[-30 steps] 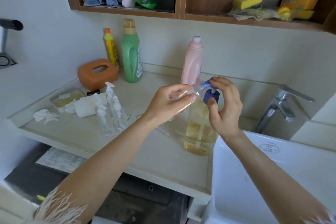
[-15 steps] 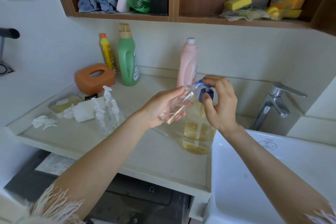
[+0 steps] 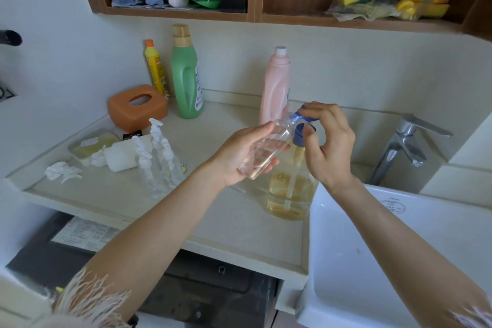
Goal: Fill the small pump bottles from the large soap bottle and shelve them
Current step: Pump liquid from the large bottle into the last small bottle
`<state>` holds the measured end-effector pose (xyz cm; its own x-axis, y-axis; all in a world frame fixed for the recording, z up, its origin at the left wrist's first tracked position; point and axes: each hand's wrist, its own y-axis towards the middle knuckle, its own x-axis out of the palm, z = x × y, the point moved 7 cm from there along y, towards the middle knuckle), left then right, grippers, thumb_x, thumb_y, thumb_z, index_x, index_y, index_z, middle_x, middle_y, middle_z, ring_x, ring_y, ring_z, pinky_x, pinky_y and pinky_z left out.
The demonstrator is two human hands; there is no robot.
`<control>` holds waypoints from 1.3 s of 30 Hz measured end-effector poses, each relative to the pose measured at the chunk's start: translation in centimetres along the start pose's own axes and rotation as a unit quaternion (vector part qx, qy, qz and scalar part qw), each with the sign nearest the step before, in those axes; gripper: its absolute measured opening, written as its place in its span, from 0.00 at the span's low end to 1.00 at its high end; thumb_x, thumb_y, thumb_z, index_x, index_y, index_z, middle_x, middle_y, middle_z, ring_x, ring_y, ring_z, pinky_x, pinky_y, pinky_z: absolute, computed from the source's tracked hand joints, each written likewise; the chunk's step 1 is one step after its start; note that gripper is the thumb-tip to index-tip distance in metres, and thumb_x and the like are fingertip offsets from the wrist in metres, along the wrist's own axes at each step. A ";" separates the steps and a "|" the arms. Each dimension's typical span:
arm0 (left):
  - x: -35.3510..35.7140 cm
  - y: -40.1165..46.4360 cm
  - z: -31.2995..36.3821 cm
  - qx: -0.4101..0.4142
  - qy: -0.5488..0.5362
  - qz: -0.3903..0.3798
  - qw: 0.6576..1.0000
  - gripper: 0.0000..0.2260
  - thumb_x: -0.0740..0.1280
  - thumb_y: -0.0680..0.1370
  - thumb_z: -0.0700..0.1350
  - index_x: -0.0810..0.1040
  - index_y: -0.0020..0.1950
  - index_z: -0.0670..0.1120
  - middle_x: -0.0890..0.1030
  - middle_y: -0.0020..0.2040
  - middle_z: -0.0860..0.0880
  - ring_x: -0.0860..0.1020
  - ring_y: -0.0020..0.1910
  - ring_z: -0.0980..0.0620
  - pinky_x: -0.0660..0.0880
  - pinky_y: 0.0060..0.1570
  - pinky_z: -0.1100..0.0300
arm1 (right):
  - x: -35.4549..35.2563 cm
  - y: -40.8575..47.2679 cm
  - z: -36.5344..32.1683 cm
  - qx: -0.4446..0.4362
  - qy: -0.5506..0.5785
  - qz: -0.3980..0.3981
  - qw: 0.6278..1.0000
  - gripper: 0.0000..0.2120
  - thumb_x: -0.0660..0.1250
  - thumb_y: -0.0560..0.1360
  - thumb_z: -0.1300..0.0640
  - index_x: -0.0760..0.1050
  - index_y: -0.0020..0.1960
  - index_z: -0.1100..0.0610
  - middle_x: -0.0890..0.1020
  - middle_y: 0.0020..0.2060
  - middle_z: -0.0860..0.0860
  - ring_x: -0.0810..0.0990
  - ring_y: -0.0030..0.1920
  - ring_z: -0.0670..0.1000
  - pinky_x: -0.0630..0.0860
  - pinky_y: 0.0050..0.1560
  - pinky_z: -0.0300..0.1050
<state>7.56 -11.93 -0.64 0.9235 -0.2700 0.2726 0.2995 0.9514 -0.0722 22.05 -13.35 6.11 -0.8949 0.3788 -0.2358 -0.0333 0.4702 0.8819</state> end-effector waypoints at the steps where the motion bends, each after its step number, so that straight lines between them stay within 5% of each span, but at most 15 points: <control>1: -0.1 0.1 -0.1 0.002 0.001 0.000 1.000 0.21 0.67 0.70 0.57 0.79 0.57 0.46 0.84 0.44 0.46 0.79 0.30 0.52 0.75 0.29 0.63 | 0.1 -0.1 0.1 0.005 0.003 0.008 1.000 0.14 0.58 0.71 0.63 0.80 0.47 0.66 0.81 0.47 0.57 0.79 0.49 0.59 0.70 0.53 0.32; 7: -1.0 0.3 -0.9 -0.008 0.001 0.011 1.000 0.21 0.67 0.70 0.54 0.78 0.57 0.43 0.84 0.43 0.45 0.78 0.29 0.51 0.74 0.28 0.63 | 1.0 -1.0 0.4 0.007 -0.001 0.016 1.000 0.15 0.56 0.68 0.66 0.80 0.45 0.66 0.81 0.44 0.58 0.79 0.47 0.61 0.67 0.50 0.24; 15: -0.9 0.1 -0.6 -0.009 -0.002 0.004 1.000 0.18 0.69 0.71 0.53 0.79 0.57 0.45 0.85 0.45 0.46 0.80 0.32 0.51 0.75 0.30 0.63 | 0.5 -0.8 0.0 0.001 -0.028 -0.011 1.000 0.16 0.56 0.68 0.64 0.81 0.47 0.65 0.82 0.46 0.58 0.79 0.47 0.61 0.66 0.52 0.26; 22: 0.0 0.0 0.5 0.023 0.040 0.001 0.999 0.19 0.68 0.69 0.51 0.79 0.57 0.45 0.84 0.46 0.48 0.80 0.33 0.53 0.76 0.32 0.63 | -0.1 1.0 0.1 -0.006 -0.048 -0.046 0.998 0.13 0.61 0.68 0.70 0.82 0.48 0.64 0.82 0.47 0.57 0.80 0.49 0.58 0.75 0.53 0.49; 32: 0.0 -0.1 0.9 0.094 0.072 0.001 0.993 0.20 0.69 0.70 0.45 0.77 0.59 0.39 0.83 0.51 0.48 0.82 0.50 0.53 0.78 0.47 0.61 | 0.2 -0.3 0.3 -0.032 0.003 -0.002 0.999 0.13 0.58 0.72 0.66 0.79 0.50 0.67 0.77 0.51 0.54 0.77 0.52 0.59 0.67 0.55 0.30; 39: -1.0 0.0 0.3 0.080 0.093 0.005 0.992 0.15 0.70 0.71 0.48 0.81 0.55 0.44 0.85 0.48 0.49 0.83 0.46 0.54 0.77 0.43 0.63 | 1.2 -0.7 0.7 -0.020 0.001 0.035 0.999 0.16 0.54 0.68 0.67 0.80 0.44 0.65 0.76 0.44 0.51 0.77 0.45 0.61 0.69 0.51 0.36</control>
<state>6.54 -11.58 -0.63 0.9592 -0.2684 0.0889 0.2613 0.9616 0.0839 21.35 -12.64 4.93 -0.8967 0.4080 -0.1716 0.0119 0.4099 0.9120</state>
